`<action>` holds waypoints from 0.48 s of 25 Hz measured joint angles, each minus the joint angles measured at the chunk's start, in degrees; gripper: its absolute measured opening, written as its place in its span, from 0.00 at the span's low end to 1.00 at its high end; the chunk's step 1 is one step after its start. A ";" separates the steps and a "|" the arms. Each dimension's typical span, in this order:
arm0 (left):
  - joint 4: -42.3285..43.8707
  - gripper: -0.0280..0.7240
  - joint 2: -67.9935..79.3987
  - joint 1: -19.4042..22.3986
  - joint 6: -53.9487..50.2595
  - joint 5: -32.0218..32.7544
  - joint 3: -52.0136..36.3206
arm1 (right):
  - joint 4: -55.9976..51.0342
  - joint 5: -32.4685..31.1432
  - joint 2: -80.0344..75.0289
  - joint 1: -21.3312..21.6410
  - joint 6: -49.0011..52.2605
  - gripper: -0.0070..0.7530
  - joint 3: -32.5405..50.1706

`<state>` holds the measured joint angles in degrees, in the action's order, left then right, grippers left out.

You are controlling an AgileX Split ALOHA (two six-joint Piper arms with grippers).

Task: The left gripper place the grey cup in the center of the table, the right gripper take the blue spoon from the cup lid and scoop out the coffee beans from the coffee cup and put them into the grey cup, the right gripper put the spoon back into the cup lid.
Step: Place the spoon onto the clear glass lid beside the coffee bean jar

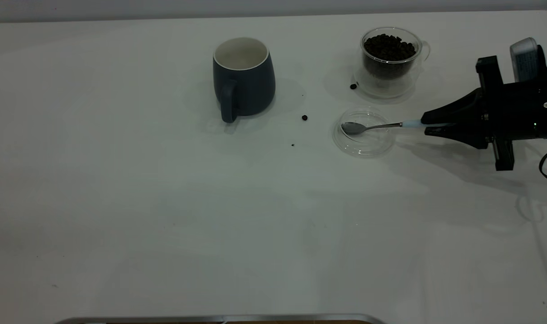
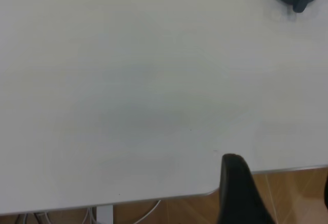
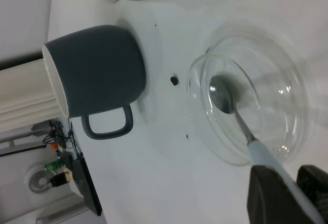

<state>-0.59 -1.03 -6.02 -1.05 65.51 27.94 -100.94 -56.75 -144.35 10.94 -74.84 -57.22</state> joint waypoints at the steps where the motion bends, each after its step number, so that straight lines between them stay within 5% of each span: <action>1: 0.00 0.66 0.00 0.00 0.00 0.00 0.00 | -0.21 0.00 0.00 -0.05 -0.29 0.16 0.00; 12: 0.00 0.66 0.00 0.00 0.05 0.00 0.00 | -0.81 0.43 -0.02 -1.43 -0.43 0.20 0.00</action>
<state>-0.59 -1.03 -6.02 -0.99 65.51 27.94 -101.75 -56.31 -144.37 9.52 -75.28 -57.22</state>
